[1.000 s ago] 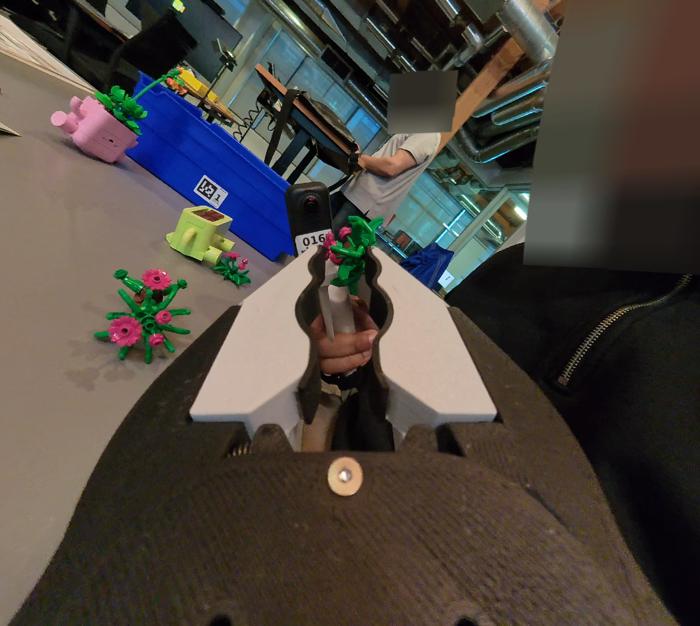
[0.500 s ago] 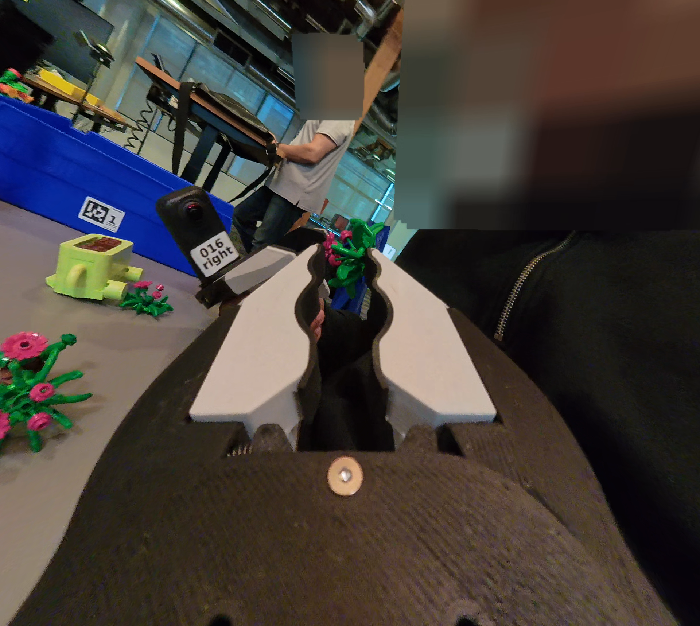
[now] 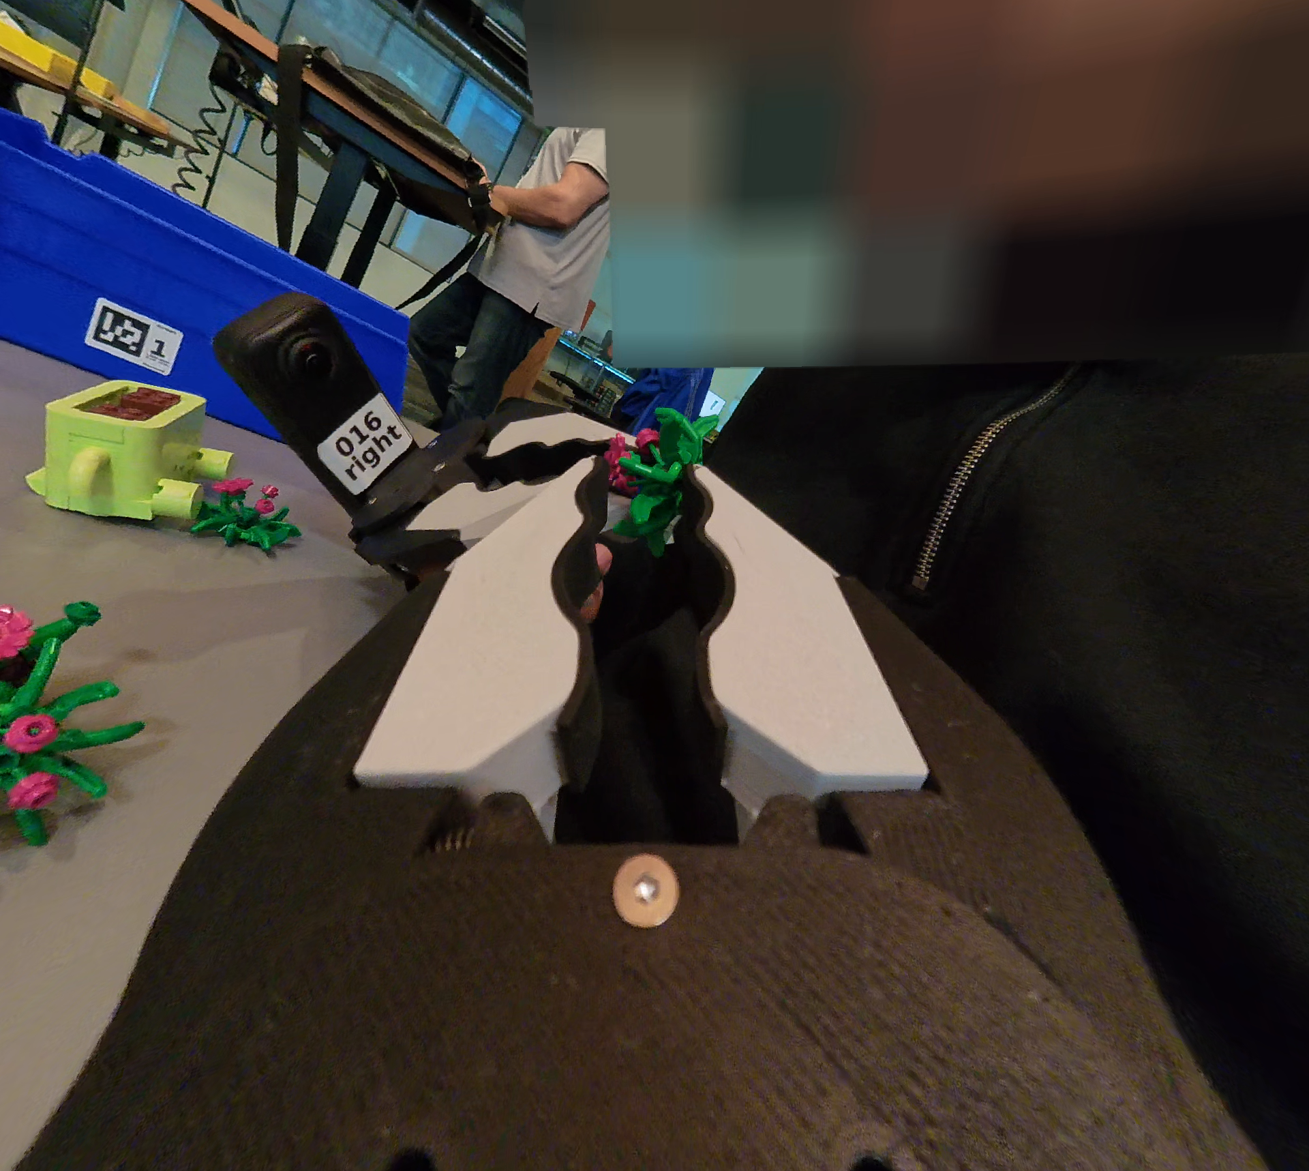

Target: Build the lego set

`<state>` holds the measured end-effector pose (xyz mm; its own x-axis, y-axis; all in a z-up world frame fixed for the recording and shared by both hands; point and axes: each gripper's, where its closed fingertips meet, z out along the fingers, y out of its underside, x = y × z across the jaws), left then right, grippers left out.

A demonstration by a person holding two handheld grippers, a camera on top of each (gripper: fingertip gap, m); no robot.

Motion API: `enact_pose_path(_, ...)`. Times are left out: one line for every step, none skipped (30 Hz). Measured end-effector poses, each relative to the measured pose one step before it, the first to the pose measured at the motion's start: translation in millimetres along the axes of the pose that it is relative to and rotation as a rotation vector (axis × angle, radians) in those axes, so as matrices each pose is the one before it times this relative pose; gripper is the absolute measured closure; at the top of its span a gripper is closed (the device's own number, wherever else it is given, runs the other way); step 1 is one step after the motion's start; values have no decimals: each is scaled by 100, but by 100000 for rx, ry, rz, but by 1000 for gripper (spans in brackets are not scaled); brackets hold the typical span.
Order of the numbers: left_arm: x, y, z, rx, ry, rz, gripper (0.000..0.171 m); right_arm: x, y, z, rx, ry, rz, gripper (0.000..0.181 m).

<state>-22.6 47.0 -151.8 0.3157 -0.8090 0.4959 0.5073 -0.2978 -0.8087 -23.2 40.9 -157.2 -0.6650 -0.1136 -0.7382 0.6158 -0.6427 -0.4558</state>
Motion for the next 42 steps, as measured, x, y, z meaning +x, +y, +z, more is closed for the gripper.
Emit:
enact_pose_path(-108,19,49,-12,-9,-236,155,2,-88,-63,580,-267,-140,170)
enact_pose_path(-133,10,27,37,-75,-415,155,25,-94,-70,639,23,-404,171)
enact_pose_path(-136,24,7,-25,-141,-503,155,29,-96,-64,577,142,-435,172)
enact_pose_path(-89,-1,-16,163,62,-391,155,47,-44,-46,295,163,-200,172)
enact_pose_path(-110,-5,-38,103,-235,-247,155,69,-11,-10,52,291,-120,172)
enact_pose_path(-47,-2,-47,15,24,-248,155,91,13,-4,-2,316,-38,172)
enact_pose_path(-104,9,-51,-57,-228,-470,155,60,-38,-27,243,138,191,172)
enact_pose_path(-103,10,-47,-125,-381,-490,155,51,-24,-38,215,14,95,172)
enact_pose_path(-104,42,-37,-244,-331,-480,155,63,-32,-46,214,89,250,173)
enact_pose_path(-105,28,-33,-229,-316,-702,154,40,-41,-43,316,-54,208,173)
enact_pose_path(-130,15,-45,-106,-268,-1024,154,14,-73,-44,611,-192,197,175)
enact_pose_path(-83,-4,-44,10,-46,-961,154,90,-36,-20,478,220,299,175)
enact_pose_path(-88,11,-63,-83,-176,-732,154,78,-6,-9,234,117,570,175)
enact_pose_path(-118,-12,-85,25,-679,-457,154,89,-40,-20,437,138,638,175)
enact_pose_path(-135,-21,-85,-75,-1030,-138,155,100,-58,-39,629,322,448,176)
enact_pose_path(-88,27,-77,-494,-830,-153,155,75,-27,-35,310,203,562,176)
enact_pose_path(-74,41,-47,-565,-664,-454,155,62,7,-28,6,250,234,177)
enact_pose_path(-100,-44,-45,-75,-879,-347,155,51,-68,-25,427,449,-476,177)
enact_pose_path(-125,-71,-55,222,-1153,178,154,59,-102,-16,711,491,-83,177)
enact_pose_path(-211,-36,-24,124,-1673,255,151,20,-98,-28,573,191,144,177)
enact_pose_path(-215,-30,-14,243,-1487,126,148,36,-66,-22,515,360,-200,177)
enact_pose_path(-71,-3,-13,219,-258,-16,147,72,-8,-13,131,595,-134,177)
enact_pose_path(4,4,-25,400,409,-472,147,35,-10,2,-6,541,-46,177)
enact_pose_path(-16,-2,-51,435,395,-532,148,74,-8,10,-100,901,-415,177)
enact_pose_path(-9,4,-55,352,171,-229,148,76,-13,-6,-170,1158,-475,177)
enact_pose_path(-11,30,-51,75,94,-4,150,94,-5,-20,-314,1251,-657,177)
enact_pose_path(25,20,-25,35,176,-107,153,107,-12,-60,-266,1388,-750,176)
enact_pose_path(-30,-2,-14,-31,-206,-272,154,167,-71,-69,26,1732,-818,175)
enact_pose_path(-60,-4,-6,-72,-384,-396,154,218,-50,-59,-78,1888,-1101,172)
enact_pose_path(-96,-20,-21,63,-466,-564,154,124,-81,-46,163,1163,-880,171)
enact_pose_path(-76,2,-22,-63,-293,-449,154,32,-87,-14,396,631,-706,170)
enact_pose_path(-29,-10,-14,113,-57,-393,155,18,-71,5,490,415,-720,170)
enact_pose_path(-10,-6,-13,188,175,-383,155,-6,-24,21,235,53,-218,170)
enact_pose_path(-43,-25,-3,199,4,-609,155,4,-36,1,310,-55,-26,170)
enact_pose_path(-84,-7,0,164,-208,-488,155,25,-70,-11,583,-74,96,170)
enact_pose_path(-42,26,16,-93,-78,-601,155,-17,-61,-29,494,-391,174,171)
enact_pose_path(-29,-3,14,3,97,-644,156,-3,-10,-19,238,-335,362,171)
enact_pose_path(-15,-28,5,100,144,-837,156,-29,-13,-2,236,-459,463,171)
enact_pose_path(-18,-55,-6,289,181,-804,156,3,-28,20,329,-231,225,171)
enact_pose_path(0,-50,-8,291,272,-966,156,-12,-12,29,355,-294,231,171)
enact_pose_path(-6,-35,-17,177,194,-1037,156,-47,-5,33,404,-743,456,172)
enact_pose_path(-52,3,-23,-4,-191,-772,156,-206,-32,5,500,-1783,682,176)
